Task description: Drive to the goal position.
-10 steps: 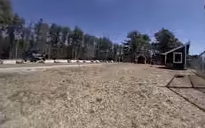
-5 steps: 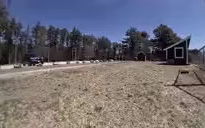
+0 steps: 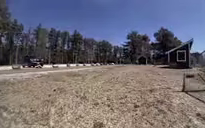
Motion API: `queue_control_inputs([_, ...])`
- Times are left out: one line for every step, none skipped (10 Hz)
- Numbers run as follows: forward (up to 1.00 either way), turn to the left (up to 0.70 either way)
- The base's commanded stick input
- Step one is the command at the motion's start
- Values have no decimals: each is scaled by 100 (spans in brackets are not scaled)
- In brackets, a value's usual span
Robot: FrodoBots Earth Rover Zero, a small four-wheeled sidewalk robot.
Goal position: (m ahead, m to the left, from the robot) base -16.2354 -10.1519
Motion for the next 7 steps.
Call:
queue_control_inputs([70,0])
queue_control_inputs([70,0])
queue_control_inputs([70,0])
queue_control_inputs([70,0])
queue_control_inputs([70,0])
queue_control_inputs([70,0])
queue_control_inputs([70,0])
